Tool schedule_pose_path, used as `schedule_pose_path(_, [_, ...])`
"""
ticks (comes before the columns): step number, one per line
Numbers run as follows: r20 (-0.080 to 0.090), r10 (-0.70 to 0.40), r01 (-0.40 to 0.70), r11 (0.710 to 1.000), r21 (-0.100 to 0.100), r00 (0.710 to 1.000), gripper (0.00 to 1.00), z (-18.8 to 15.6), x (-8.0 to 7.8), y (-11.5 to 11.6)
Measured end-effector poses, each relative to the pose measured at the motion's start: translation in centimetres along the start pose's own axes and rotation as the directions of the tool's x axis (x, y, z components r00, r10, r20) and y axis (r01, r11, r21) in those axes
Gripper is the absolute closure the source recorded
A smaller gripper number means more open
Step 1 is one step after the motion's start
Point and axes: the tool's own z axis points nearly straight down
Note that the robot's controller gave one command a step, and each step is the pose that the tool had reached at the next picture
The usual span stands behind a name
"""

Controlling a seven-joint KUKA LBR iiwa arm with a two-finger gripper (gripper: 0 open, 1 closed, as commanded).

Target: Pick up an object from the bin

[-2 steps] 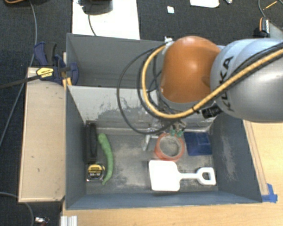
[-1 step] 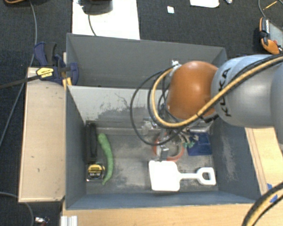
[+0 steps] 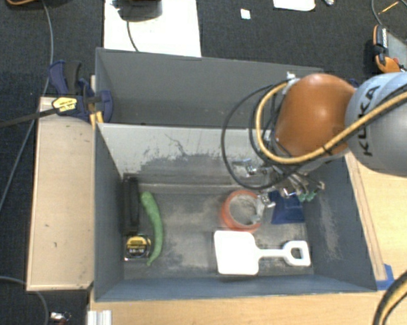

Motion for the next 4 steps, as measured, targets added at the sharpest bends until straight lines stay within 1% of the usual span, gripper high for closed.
schedule_pose_path(1, [-0.01, -0.283, 0.282, 0.959, -0.007, 0.959, 0.0, 3.8, 6.7, -1.3])
schedule_pose_path(2, [0.004, -0.189, 0.189, 0.982, -0.001, 0.982, 0.0, 9.1, 10.0, -4.4])
schedule_pose_path(3, [0.011, -0.302, 0.302, 0.953, 0.001, 0.953, 1.0, 8.7, 11.2, -6.3])
schedule_pose_path(4, [0.011, -0.302, 0.302, 0.953, 0.001, 0.953, 1.0, 8.7, 11.2, -6.3])
